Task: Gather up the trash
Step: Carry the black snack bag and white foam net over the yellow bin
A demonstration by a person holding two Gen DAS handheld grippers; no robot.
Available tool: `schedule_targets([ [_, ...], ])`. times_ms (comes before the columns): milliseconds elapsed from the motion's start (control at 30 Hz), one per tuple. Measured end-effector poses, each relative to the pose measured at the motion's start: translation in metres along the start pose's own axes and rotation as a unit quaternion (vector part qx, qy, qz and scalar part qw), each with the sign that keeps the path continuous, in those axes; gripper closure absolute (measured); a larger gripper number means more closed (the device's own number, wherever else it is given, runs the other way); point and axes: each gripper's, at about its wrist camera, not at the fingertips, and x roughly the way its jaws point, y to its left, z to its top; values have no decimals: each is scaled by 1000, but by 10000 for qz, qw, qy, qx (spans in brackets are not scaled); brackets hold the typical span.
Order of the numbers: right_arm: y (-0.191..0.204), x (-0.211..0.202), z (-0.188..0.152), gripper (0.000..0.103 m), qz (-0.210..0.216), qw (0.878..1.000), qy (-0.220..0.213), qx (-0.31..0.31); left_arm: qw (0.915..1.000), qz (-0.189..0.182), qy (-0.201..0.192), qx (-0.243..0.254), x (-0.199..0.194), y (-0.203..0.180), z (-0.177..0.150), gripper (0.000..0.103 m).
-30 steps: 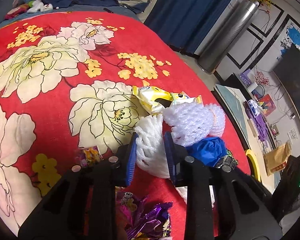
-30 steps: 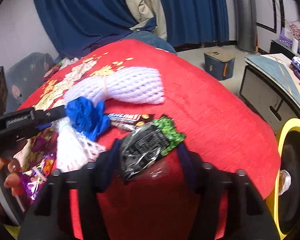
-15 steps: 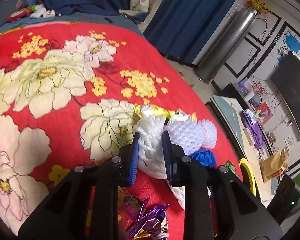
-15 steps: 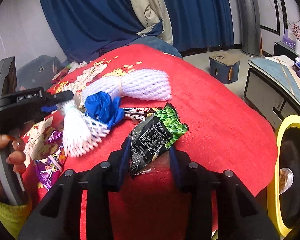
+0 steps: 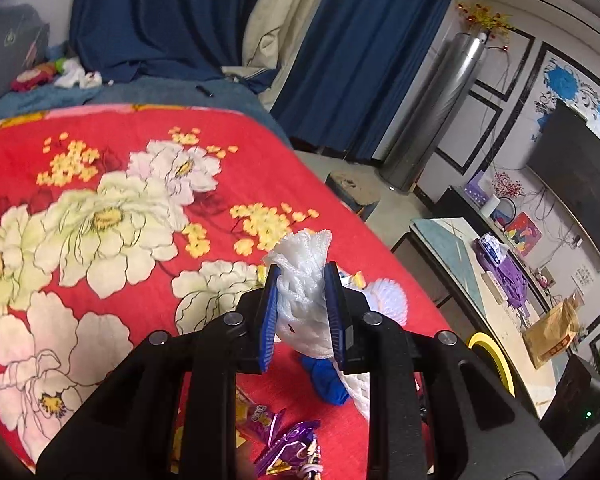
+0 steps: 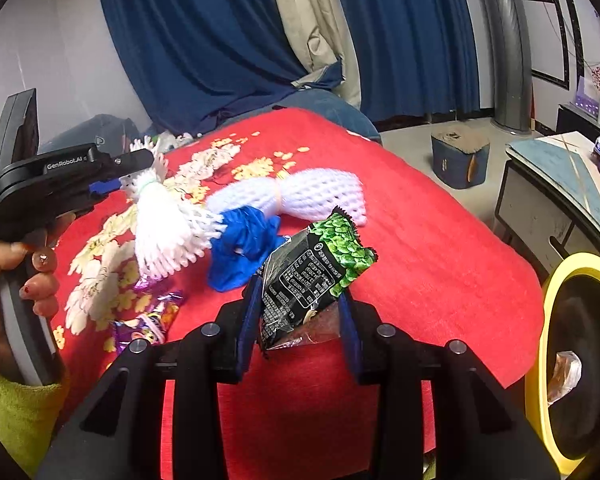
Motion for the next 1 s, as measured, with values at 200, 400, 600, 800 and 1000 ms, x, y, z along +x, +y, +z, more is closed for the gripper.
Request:
schedule_targets([
  [200, 6, -11, 9, 68, 114, 9999, -110, -61, 9998, -102, -80, 139, -6, -10, 0, 87],
  [400, 9, -24, 17, 68, 160, 9995, -224, -133, 9994, -194, -104, 256, -8, -20, 0, 87],
  [600, 5, -35, 21, 68, 164, 9994, -263, -148, 9985, -200, -209, 454, -13, -31, -2, 87],
  [800, -4, -44, 20, 68, 53, 9994, -305, -163, 9970, -274, -281, 665, -16, -45, -6, 87],
  [1000, -21, -58, 15, 68, -130, 9991, -362, -174, 9949, -432, -322, 847, -18, -65, -14, 87],
])
